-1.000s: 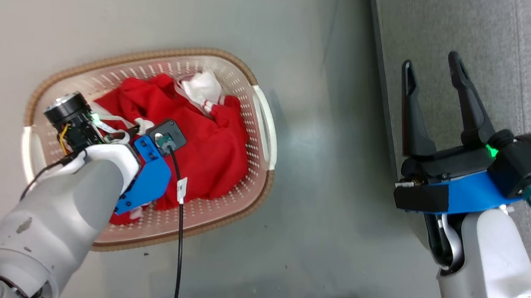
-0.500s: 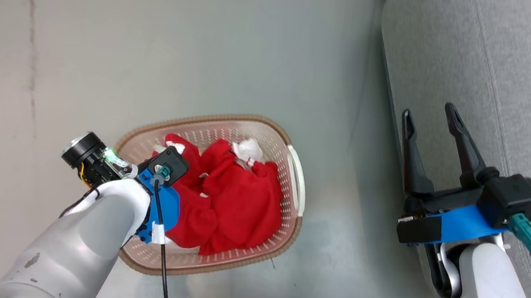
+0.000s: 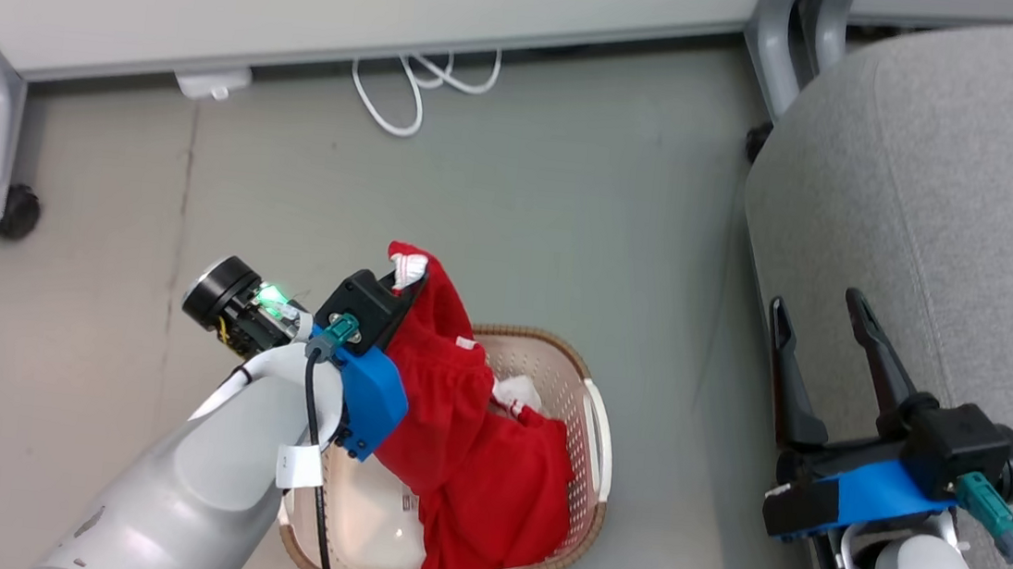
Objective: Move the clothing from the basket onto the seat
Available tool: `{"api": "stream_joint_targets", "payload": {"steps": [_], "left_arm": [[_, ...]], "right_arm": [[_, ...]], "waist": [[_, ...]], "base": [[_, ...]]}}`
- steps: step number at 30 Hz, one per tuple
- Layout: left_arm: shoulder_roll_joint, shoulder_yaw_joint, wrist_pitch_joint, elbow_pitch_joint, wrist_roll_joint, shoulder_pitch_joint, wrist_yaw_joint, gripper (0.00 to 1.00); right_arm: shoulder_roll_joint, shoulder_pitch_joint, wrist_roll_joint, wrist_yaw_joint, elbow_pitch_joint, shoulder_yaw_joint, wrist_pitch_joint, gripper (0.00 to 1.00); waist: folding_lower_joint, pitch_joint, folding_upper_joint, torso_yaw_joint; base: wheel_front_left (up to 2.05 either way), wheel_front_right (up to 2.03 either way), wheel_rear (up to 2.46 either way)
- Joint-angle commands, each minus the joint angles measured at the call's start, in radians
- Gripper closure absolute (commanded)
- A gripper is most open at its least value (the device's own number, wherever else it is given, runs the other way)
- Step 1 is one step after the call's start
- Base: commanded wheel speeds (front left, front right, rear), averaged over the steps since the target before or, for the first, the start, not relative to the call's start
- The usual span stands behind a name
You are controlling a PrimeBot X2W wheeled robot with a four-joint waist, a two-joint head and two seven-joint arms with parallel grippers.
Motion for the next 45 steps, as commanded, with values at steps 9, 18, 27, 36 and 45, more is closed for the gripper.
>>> {"api": "stream_joint_targets", "payload": {"steps": [9,18,27,36,45], "left_arm": [[-0.026,0.089,-0.005,-0.138,-0.010,0.034,0.012,1.00],[-0.063,0.132,-0.005,-0.228,0.011,0.013,-0.002,1.00],[-0.082,0.127,-0.005,-0.271,0.026,0.002,-0.015,1.00],[-0.085,0.129,-0.005,-0.275,0.028,0.009,-0.020,1.00],[-0.086,0.133,-0.005,-0.273,0.030,0.010,-0.025,1.00]], "right_arm": [[-0.004,0.073,-0.006,0.000,0.013,-0.004,-0.003,0.00],[-0.004,0.132,0.002,0.000,0.025,-0.004,-0.003,0.00],[-0.004,0.163,0.017,0.000,0.029,0.001,-0.003,0.00],[-0.004,0.161,0.021,0.000,0.023,0.007,-0.003,0.00],[-0.003,0.106,-0.006,0.000,0.015,0.098,-0.003,0.00]], "waist": [[0.0002,-0.134,-0.0001,0.024],[0.0002,-0.219,-0.0001,0.030],[0.0002,-0.266,-0.0001,0.026],[0.0002,-0.276,-0.0001,0.030],[0.0002,-0.275,-0.0001,0.044]], "base": [[0.00,0.00,0.00],[0.00,0.00,0.00],[0.00,0.00,0.00],[0.00,0.00,0.00],[0.00,0.00,0.00]]}}
